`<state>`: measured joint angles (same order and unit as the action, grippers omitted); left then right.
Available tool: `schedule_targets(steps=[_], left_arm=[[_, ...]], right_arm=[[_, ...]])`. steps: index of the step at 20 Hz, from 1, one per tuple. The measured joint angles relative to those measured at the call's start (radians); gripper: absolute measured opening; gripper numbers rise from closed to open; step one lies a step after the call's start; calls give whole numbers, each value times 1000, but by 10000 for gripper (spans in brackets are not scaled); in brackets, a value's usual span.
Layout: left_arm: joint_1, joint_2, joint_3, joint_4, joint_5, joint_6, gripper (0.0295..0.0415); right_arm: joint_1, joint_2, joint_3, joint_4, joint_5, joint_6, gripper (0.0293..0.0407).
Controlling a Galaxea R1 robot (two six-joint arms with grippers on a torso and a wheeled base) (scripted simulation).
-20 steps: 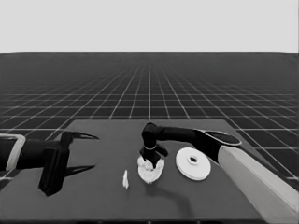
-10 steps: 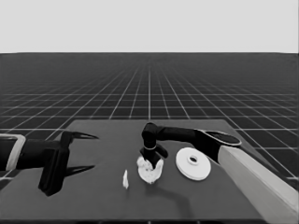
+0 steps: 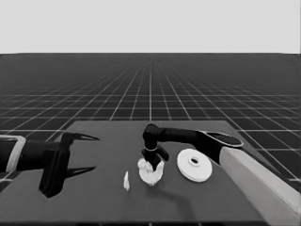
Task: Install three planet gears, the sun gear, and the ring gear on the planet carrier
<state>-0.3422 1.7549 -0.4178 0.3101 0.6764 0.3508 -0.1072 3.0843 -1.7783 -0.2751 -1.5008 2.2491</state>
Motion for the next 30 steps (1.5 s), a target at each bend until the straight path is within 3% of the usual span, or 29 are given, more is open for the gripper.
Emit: schedule_targets(steps=[10,12,13,14,20,21,23,26,30], left_arm=[[0,0,0,0,0,0,385],[0,0,0,0,0,0,385],[0,0,0,0,0,0,385],[0,0,0,0,0,0,385],[0,0,0,0,0,0,385],[0,0,0,0,0,0,385],[0,0,0,0,0,0,385],[0,0,0,0,0,0,385],[0,0,0,0,0,0,385]], right_arm=[[0,0,0,0,0,105,309],[0,0,0,0,0,115,369],[0,0,0,0,0,117,380],[0,0,0,0,0,118,383],[0,0,0,0,0,120,385],[49,-9,39,43,-26,-273,393],[109,-14,65,88,-39,-668,388],[132,-16,71,110,-39,-839,385],[136,-17,72,115,-38,-878,385]])
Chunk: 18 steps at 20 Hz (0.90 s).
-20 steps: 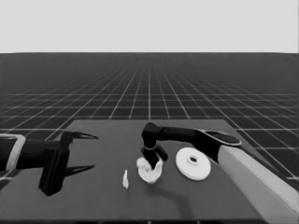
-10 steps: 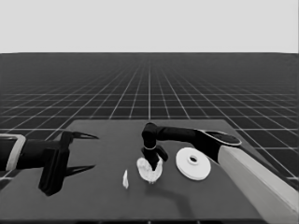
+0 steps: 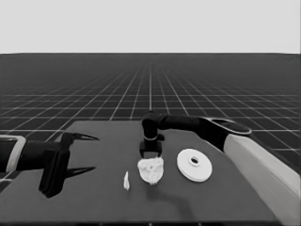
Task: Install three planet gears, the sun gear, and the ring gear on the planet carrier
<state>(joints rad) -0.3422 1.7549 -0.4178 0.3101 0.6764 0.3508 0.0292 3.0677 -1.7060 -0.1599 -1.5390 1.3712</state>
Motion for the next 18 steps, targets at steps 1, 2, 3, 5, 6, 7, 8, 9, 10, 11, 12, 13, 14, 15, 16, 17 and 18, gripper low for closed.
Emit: schedule_targets(steps=[1,2,3,5,6,7,8,9,10,11,12,13,14,15,16,17,18], left_arm=[[0,0,0,0,0,0,385],[0,0,0,0,0,0,385],[0,0,0,0,0,0,385],[0,0,0,0,0,0,385],[0,0,0,0,0,0,385],[0,0,0,0,0,0,385],[0,0,0,0,0,0,385],[0,0,0,0,0,0,385],[0,0,0,0,0,0,385],[0,0,0,0,0,0,385],[0,0,0,0,0,0,385],[0,0,0,0,0,0,385],[0,0,0,0,0,0,385],[0,0,0,0,0,0,385],[0,0,0,0,0,0,385],[0,0,0,0,0,0,385],[0,0,0,0,0,0,385]], right_arm=[[-124,-276,457,-218,148,-416,404],[-243,-699,810,-350,234,-679,395],[-307,-963,1018,-427,284,-834,389],[-360,-1195,1216,-499,333,-979,385],[-370,-1243,1259,-515,343,-1010,385],[-376,-1271,1284,-524,350,-1029,385],[-380,-1287,1299,-530,354,-1040,385],[-382,-1296,1307,-533,356,-1046,385],[-383,-1301,1312,-535,357,-1050,385],[-69,-1062,1080,-154,145,-637,397],[35,-881,793,-34,100,-481,393],[47,-776,585,9,74,-426,389],[49,-709,445,32,57,-406,386],[48,-666,352,45,47,-400,385],[48,-638,293,52,41,-399,385],[47,-621,256,56,37,-399,385],[46,-610,233,58,35,-400,385]])
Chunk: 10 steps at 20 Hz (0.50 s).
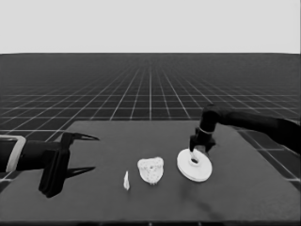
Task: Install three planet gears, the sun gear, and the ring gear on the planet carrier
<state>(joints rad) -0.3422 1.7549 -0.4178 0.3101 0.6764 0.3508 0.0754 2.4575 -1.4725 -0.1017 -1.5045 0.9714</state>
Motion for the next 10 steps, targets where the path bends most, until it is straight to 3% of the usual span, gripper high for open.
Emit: schedule_targets(steps=[2,5,10], left_arm=[[0,0,0,0,0,0,385],[0,0,0,0,0,0,385],[0,0,0,0,0,0,385]], right_arm=[[-1,10,-22,2,-2,-1,385],[-158,48,-108,-120,92,-32,385],[-192,64,-144,-145,118,-45,385]])
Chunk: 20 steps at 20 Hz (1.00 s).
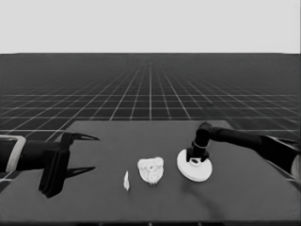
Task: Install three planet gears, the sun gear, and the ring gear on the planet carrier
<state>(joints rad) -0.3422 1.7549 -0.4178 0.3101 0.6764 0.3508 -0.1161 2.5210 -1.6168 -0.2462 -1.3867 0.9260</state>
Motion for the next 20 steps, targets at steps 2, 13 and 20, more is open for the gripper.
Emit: schedule_targets(steps=[2,13,20], left_arm=[[0,0,0,0,0,0,385],[0,0,0,0,0,0,385],[0,0,0,0,0,0,385]], right_arm=[[-1,1,-2,-1,1,-1,385],[60,-29,68,51,-52,28,348],[187,-47,110,145,-120,43,348]])
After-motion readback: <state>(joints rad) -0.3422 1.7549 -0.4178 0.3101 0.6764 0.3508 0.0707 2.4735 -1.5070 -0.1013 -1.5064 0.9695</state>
